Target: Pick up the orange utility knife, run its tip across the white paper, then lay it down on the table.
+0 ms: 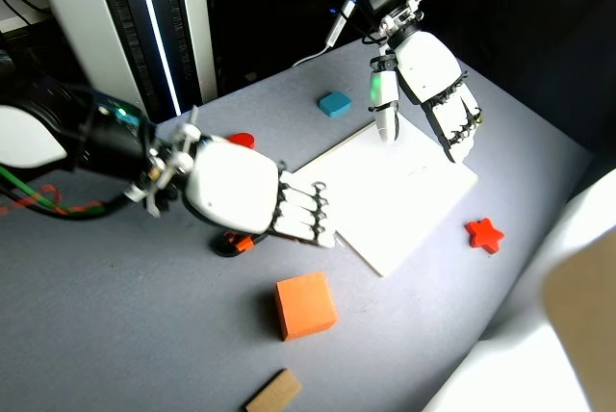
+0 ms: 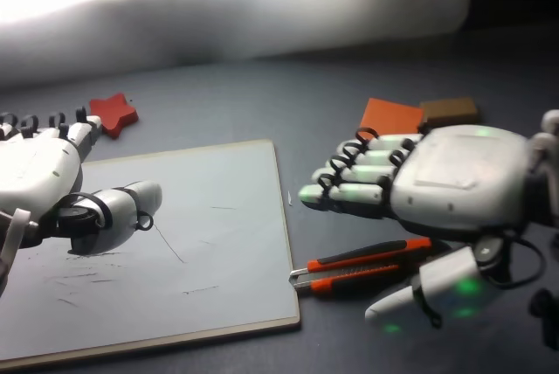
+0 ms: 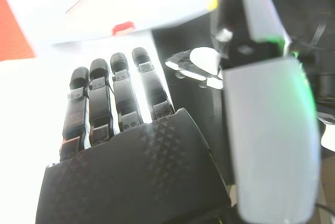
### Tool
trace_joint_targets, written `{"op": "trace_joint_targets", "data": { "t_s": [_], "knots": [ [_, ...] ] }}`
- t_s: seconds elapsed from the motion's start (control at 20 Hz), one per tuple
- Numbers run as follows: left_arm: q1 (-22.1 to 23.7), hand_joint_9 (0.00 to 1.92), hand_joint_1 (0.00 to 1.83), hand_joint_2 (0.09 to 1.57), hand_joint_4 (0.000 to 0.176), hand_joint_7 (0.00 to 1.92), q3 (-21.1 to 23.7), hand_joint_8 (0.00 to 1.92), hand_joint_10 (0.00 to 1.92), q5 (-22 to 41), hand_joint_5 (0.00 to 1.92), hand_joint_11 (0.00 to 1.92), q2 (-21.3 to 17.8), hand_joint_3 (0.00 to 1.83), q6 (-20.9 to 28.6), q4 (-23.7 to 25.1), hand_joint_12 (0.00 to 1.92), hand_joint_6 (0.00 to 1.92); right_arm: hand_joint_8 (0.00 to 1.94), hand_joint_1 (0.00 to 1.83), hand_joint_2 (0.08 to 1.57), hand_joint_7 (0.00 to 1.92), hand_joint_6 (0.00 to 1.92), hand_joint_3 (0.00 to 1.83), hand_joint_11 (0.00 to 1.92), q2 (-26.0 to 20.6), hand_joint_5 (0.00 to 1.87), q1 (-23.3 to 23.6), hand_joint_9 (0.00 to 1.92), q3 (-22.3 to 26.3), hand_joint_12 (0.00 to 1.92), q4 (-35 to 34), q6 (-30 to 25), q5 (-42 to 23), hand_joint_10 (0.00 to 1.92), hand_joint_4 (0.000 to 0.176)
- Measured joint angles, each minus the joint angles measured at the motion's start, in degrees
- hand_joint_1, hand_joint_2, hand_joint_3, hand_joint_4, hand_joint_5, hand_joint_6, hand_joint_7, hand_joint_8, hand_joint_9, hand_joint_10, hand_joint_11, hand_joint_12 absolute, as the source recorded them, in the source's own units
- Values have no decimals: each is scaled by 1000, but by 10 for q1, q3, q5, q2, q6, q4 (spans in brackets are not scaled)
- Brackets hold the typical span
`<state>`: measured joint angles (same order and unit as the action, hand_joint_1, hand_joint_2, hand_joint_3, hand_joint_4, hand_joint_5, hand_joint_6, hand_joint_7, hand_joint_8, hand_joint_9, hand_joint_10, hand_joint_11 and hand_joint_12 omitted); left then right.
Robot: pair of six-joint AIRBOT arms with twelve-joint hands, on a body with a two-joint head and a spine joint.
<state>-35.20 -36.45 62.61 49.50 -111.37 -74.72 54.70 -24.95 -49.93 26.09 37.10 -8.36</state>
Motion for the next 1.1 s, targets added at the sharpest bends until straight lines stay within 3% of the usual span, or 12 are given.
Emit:
{"op": "trace_joint_targets", "data": {
  "t_s": [0.05,0.1,0.15,0.2,0.25,0.35,0.4,0.5,0.6,0.7,0.85,1.1],
  "knots": [
    [4,553,19,1288,0,579,-8,58,116,-17,450,0,0,0,-1,7,1385,70,65,0,1127,370,90,4,0,-20,290,0,295,15,806,0,0,3,88,0],
    [17,598,47,1305,0,714,-14,115,420,-36,582,76,0,0,-3,11,1543,91,111,45,1174,614,175,0,0,-48,469,0,438,34,1111,-1,-3,5,278,0],
    [25,545,84,1308,0,736,-15,317,822,-45,667,139,-1,0,-7,22,1624,140,163,61,1187,715,322,0,0,-68,546,0,450,47,1304,-1,-8,5,558,0],
    [35,501,112,1313,0,652,-14,715,1137,-56,705,172,-1,0,-10,35,1719,236,340,76,1198,716,658,1,0,-91,511,1,420,63,1525,-1,-10,7,884,0],
    [41,517,145,1333,0,611,-9,1198,1486,-62,633,251,-1,3,-12,41,1867,634,761,132,1224,753,951,4,201,-110,577,5,551,76,1701,-2,-11,17,1163,0],
    [43,669,223,1350,0,733,5,1651,1841,-69,671,490,-1,3,-13,37,1919,1260,1021,98,1282,958,1102,14,464,-153,740,26,807,106,1826,-26,-12,52,1349,0],
    [44,750,255,1357,0,782,9,1774,1905,-73,687,583,-1,4,-12,33,1921,1480,1217,32,1319,1017,1255,15,604,-169,789,37,888,117,1902,-27,-12,64,1575,0],
    [50,1017,235,1400,0,1033,17,1889,1920,-83,914,818,-1,15,-13,32,1921,1772,1481,16,1426,1233,1524,31,987,-213,1019,64,1163,151,1920,-29,-13,102,1811,0],
    [52,1187,257,1437,0,1187,27,1920,1921,-93,1015,989,-1,20,-13,36,1921,1899,1681,247,1480,1250,1722,28,1169,-245,1047,108,1231,178,1921,-35,-13,159,1913,0],
    [52,1322,461,1493,0,1281,38,1921,1921,-107,1088,1225,-1,27,-12,41,1921,1912,1899,497,1517,1266,1907,30,1278,-271,1085,160,1290,191,1921,-33,3,226,1921,0],
    [59,1364,509,1509,0,1309,45,1921,1921,-103,1135,1267,-1,26,-12,57,1921,1921,1941,512,1525,1254,1921,31,1306,-284,1071,219,1296,200,1921,-3,3,289,1921,0],
    [57,1343,538,1496,0,1293,43,1921,1921,-106,1090,1292,-1,13,1,73,1921,1921,1941,568,1509,1250,1921,21,1307,-284,1065,214,1303,201,1921,32,-6,301,1921,0]
  ]
}}
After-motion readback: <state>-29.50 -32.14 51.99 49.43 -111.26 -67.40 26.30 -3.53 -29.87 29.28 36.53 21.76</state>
